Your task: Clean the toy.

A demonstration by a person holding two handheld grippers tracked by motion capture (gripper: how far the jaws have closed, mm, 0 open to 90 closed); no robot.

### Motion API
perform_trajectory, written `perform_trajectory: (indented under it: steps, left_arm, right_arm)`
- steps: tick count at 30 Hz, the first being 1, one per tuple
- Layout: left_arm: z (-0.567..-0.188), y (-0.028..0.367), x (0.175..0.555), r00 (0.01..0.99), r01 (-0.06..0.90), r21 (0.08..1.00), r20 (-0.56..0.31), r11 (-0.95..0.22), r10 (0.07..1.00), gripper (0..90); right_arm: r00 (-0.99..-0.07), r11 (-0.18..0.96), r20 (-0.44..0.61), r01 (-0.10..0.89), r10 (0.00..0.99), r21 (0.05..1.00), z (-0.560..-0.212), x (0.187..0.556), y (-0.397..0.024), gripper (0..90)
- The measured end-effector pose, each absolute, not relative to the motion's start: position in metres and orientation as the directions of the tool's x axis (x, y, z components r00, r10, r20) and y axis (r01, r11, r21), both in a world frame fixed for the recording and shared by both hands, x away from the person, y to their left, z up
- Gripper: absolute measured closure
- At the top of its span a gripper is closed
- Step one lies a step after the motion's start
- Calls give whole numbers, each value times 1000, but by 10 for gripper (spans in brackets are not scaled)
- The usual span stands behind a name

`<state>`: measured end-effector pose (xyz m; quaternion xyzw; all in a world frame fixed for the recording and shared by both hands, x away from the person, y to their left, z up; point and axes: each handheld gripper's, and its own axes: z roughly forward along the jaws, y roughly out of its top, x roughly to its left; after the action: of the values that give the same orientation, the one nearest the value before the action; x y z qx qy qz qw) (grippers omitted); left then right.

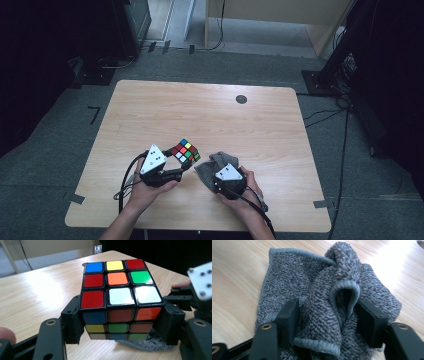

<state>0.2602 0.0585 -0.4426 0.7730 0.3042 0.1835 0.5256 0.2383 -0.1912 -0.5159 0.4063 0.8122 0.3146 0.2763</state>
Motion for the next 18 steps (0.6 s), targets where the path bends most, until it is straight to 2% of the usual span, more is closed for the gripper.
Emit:
perform_trajectory:
  steps: [4, 7, 9, 12, 16, 18]
  left_arm:
    - [-443, 57, 259, 759, 250, 927, -8, -281, 651, 340]
    - [-446, 54, 258, 761, 230, 920, 32, -316, 648, 340]
    - [-448, 51, 256, 763, 211, 912, 71, -352, 643, 340]
    - [-453, 46, 255, 770, 194, 899, 109, -393, 629, 340]
    - [-460, 38, 251, 770, 149, 870, 196, -469, 607, 340]
    - [-467, 30, 247, 759, 108, 828, 289, -550, 583, 340]
  right_arm:
    - [-481, 492, -251, 481, 840, 725, -515, 240, -198, 650]
    - [-481, 466, -214, 497, 850, 732, -510, 242, -204, 768]
    - [-464, 408, -152, 522, 873, 749, -506, 242, -210, 794]
    - [-453, 357, -112, 503, 884, 787, -496, 238, -217, 803]
    - [-430, 242, -46, 412, 902, 878, -467, 226, -224, 803]
    - [-419, 201, -41, 347, 907, 916, -453, 218, -226, 802]
